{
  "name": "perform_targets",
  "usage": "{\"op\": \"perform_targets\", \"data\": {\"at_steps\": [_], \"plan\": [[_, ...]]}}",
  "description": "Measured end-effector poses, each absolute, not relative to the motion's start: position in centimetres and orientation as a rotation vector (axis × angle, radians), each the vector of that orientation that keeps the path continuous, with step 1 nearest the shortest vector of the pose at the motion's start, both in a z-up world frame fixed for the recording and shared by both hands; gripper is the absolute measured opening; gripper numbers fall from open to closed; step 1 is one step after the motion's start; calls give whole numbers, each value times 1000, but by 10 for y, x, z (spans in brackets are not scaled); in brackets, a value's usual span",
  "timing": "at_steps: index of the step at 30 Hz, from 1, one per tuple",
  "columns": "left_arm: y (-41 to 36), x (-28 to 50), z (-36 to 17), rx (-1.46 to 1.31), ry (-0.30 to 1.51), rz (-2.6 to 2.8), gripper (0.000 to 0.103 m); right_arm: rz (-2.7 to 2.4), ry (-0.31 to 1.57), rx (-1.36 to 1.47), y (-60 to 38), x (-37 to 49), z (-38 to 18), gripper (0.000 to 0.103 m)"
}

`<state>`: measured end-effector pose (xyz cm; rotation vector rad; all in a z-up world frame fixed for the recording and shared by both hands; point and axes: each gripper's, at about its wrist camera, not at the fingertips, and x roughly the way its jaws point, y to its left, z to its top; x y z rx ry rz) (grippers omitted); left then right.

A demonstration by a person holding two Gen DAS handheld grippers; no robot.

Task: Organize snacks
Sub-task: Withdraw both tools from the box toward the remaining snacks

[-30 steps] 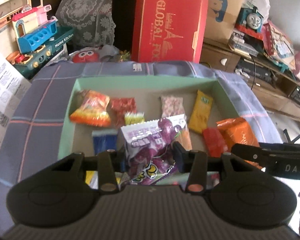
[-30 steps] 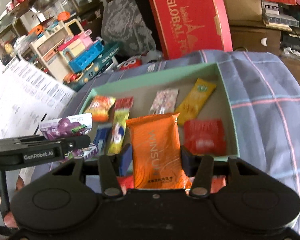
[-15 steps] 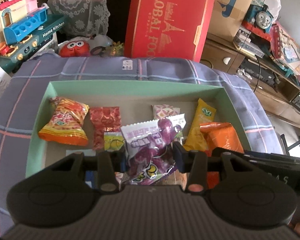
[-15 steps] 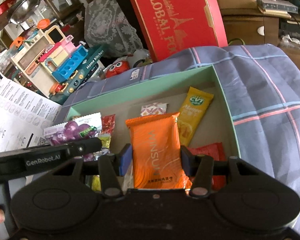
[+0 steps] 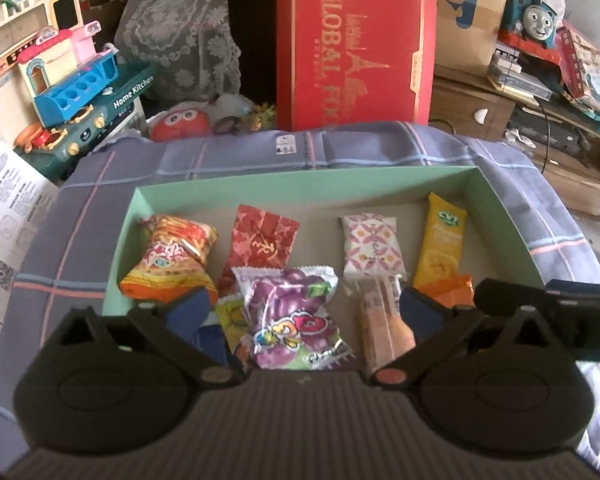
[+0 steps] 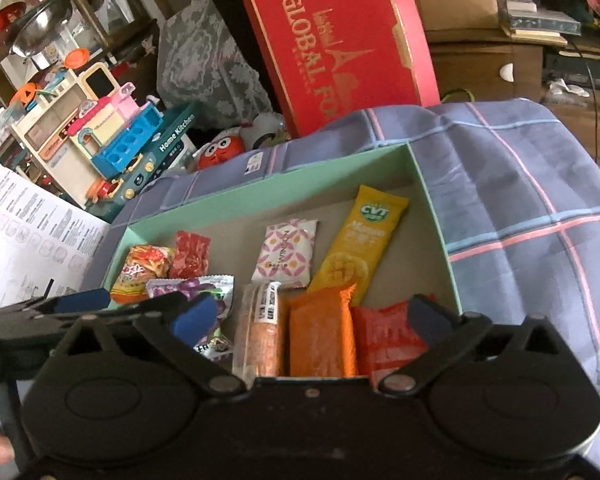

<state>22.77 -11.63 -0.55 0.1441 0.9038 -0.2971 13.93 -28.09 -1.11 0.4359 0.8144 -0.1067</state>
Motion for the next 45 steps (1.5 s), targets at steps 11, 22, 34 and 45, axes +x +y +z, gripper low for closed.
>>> {"op": "perform_targets", "data": {"at_steps": [11,22,34,45], "plan": [[-103,187,12,122,904,-314,103,-98,790,415,-275,106,12,103],[-71,129,17,126,902,-323,103,-54,785,398,-251,61,28,103],[-22,91,-18,129,959,-275,103,-23,856,395,-224,32,8,103],[33,104,-56,67,1003,-144,103,17,978,399,-199,40,-33,103]]}}
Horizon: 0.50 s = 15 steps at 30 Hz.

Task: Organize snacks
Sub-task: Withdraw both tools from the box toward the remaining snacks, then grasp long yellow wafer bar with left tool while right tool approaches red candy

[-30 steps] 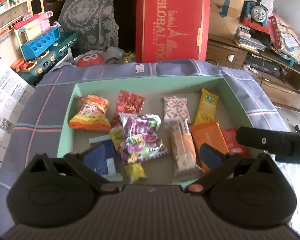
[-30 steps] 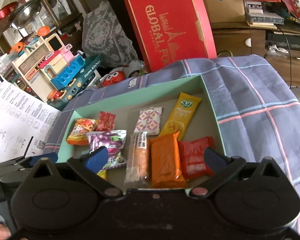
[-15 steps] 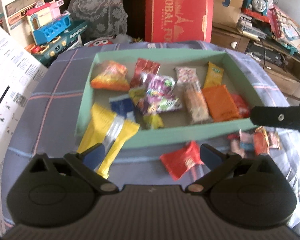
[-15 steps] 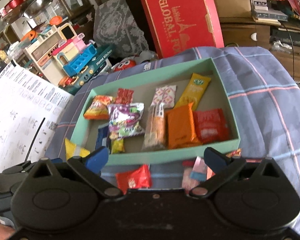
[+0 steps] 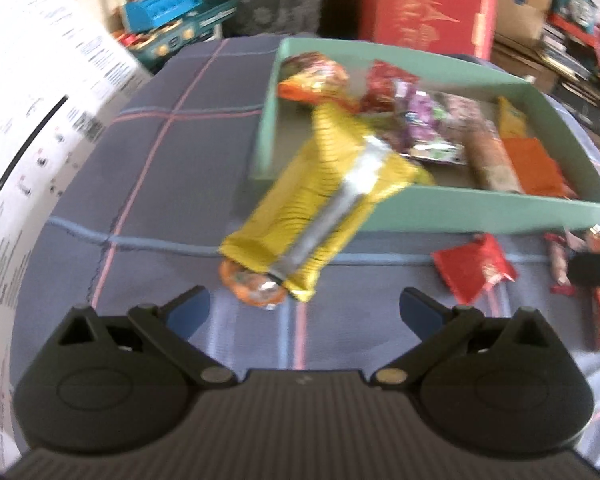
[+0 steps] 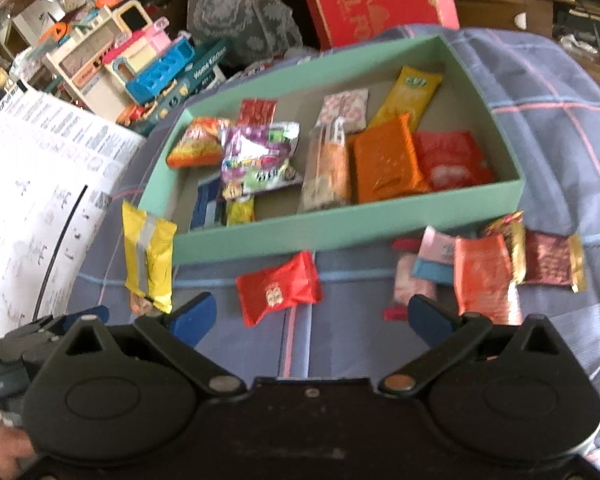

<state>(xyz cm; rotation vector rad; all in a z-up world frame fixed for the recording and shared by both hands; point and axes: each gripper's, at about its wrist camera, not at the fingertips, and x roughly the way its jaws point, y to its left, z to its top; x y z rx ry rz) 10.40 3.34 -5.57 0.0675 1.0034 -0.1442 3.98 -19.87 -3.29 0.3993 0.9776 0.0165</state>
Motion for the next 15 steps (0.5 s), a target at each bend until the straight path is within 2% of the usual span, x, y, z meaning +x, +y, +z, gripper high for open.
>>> {"op": "perform_targets", "data": {"at_steps": [7,10,13,15], "plan": [[42,132,-62,44,983,-116,103,20,989,368,-185,58,-43,103],[39,142,-65,51,971,-132,101,19,986,340,-180,68,-47,90],[37,147,-68,37,973,-171,88,43,993,339,-175,78,-53,73],[36,146,-70,27,970,-178,86,57,1007,332,-170,87,-57,64]]}}
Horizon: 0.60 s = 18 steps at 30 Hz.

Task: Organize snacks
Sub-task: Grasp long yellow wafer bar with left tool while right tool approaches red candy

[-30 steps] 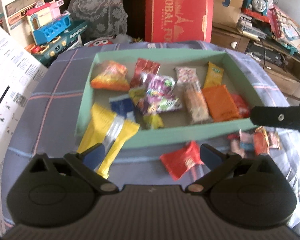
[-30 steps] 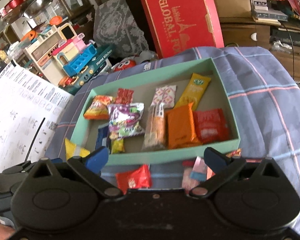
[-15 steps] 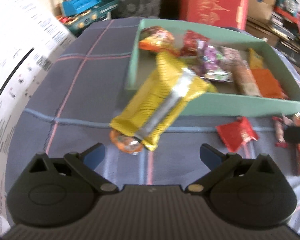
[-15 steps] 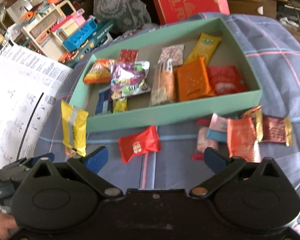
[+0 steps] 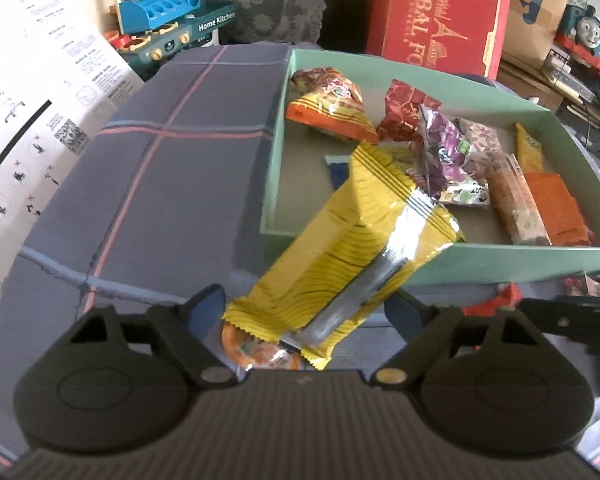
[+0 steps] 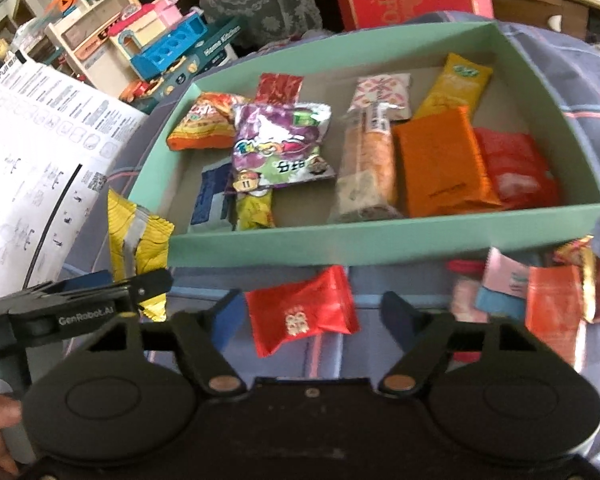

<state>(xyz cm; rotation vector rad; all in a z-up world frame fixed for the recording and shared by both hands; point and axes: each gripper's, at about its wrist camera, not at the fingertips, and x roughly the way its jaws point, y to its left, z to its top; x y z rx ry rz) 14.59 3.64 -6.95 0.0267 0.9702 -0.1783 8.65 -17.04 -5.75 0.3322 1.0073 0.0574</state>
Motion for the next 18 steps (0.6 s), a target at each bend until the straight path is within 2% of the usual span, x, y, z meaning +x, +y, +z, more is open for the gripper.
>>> {"op": "perform_targets", "data": {"at_steps": [2,7,18], "plan": [[36,143,-71,20,972,-193,80,74,1017,322,-166,92,-62,52],[35,127,-75,7,999,-254,76,121,1044,289,-158,93,-71,44],[28,100,-73,10,1040,-306,75,149,1079,288,-172,64,-71,41]]}}
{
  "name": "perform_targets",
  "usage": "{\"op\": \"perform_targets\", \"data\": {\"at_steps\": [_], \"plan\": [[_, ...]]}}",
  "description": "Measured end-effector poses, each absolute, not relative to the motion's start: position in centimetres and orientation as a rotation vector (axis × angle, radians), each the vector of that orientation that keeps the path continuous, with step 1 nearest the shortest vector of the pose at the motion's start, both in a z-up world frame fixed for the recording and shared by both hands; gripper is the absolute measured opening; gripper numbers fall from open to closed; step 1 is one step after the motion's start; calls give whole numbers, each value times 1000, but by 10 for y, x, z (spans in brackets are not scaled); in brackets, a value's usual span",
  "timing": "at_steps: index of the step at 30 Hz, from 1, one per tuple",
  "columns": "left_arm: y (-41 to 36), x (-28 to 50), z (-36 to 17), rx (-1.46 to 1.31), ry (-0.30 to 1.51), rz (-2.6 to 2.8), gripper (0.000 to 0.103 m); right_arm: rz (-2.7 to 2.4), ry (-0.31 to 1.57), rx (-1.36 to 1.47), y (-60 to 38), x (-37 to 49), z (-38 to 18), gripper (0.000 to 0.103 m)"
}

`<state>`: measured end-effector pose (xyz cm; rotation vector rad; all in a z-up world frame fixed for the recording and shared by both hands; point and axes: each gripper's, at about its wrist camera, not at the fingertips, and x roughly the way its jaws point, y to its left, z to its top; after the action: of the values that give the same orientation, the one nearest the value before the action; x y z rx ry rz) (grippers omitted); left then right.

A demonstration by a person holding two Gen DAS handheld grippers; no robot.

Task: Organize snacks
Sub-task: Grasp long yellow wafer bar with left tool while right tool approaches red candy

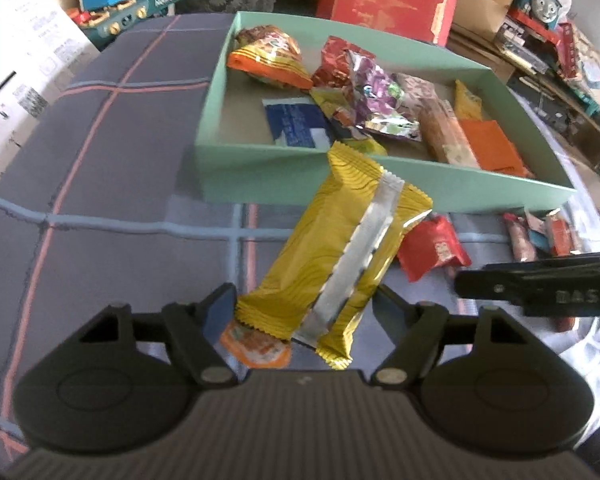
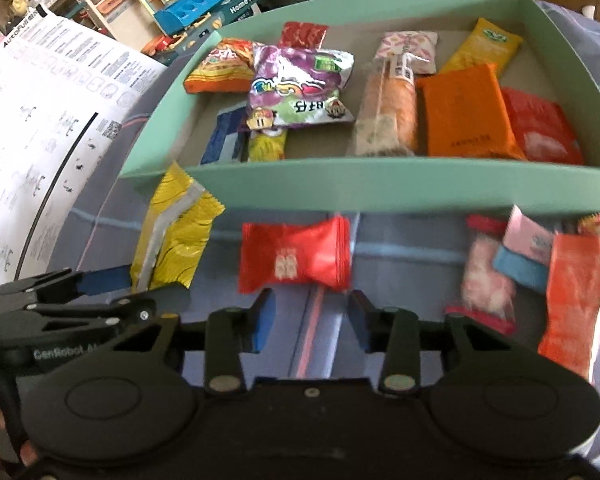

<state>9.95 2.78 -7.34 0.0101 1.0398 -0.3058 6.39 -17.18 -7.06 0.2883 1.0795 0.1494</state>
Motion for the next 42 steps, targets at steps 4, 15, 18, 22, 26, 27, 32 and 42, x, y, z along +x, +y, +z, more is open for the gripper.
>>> {"op": "perform_targets", "data": {"at_steps": [4,15,18,22,26,27,32,42], "plan": [[26,110,-73,29,1033,-260,76,137,1063,307,-180,63,-65,41],[20,125,-82,76,1078,-272,50,205,984,274,-165,86,-52,49],[34,121,-82,50,1091,-273,50,244,982,241,-154,98,-55,49],[45,120,-81,27,1098,-267,50,265,985,218,-144,112,-65,54],[45,120,-82,23,1088,-267,55,257,1017,206,-144,115,-72,56],[44,121,-82,22,1086,-267,59,266,1032,211,-145,114,-73,56],[39,119,-84,20,1076,-275,69,302,1101,213,-147,96,-74,56],[51,115,-85,61,1072,-219,75,299,1054,57,-126,88,-68,57]]}}
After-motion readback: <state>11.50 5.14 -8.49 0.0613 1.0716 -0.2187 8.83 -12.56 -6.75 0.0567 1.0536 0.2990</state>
